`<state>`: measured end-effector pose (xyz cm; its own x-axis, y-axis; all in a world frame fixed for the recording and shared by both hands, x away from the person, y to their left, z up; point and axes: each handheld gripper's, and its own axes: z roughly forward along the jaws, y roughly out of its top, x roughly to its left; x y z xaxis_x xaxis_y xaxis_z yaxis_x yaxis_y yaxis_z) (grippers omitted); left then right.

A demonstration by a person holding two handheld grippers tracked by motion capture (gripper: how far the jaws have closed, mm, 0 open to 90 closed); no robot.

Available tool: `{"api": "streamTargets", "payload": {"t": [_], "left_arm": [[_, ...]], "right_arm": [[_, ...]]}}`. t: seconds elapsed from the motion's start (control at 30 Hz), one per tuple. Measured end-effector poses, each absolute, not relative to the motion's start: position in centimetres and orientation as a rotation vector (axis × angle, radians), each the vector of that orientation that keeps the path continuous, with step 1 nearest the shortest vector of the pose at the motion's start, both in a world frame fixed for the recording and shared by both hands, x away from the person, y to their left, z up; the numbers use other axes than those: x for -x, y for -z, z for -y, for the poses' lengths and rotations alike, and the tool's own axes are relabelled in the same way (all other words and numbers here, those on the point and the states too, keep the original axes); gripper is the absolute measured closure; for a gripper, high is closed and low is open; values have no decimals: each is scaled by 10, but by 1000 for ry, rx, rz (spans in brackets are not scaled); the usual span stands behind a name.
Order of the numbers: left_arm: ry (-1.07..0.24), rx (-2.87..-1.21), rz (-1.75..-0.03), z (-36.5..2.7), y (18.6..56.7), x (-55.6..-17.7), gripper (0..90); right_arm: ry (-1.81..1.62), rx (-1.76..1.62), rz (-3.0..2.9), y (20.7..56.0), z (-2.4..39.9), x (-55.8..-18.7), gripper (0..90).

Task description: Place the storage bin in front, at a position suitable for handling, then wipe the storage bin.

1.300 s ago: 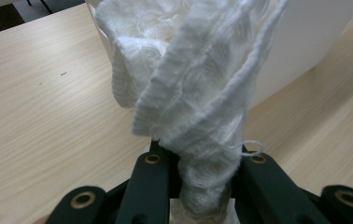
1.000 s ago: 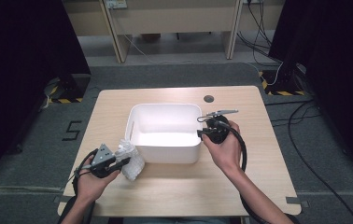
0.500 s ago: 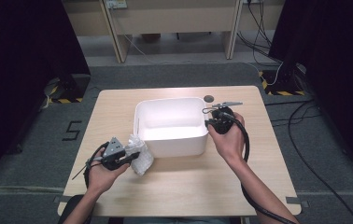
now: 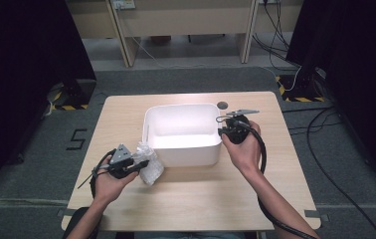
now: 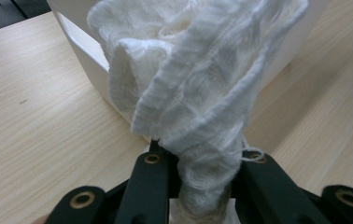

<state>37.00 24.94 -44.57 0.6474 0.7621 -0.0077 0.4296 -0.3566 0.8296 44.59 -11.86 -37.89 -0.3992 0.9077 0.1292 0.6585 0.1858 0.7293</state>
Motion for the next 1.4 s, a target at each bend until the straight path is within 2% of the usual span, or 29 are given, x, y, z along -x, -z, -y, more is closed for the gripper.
{"api": "streamTargets", "payload": {"t": [0.73, 1.4], "left_arm": [[-476, -1999, -939, -247, 434, -369, 780], [-484, -2092, -987, -241, 460, -384, 782]], "right_arm": [[-1047, -1483, -2128, 379, 118, -442, 778], [-1039, -1463, -2132, 379, 115, -442, 781]]}}
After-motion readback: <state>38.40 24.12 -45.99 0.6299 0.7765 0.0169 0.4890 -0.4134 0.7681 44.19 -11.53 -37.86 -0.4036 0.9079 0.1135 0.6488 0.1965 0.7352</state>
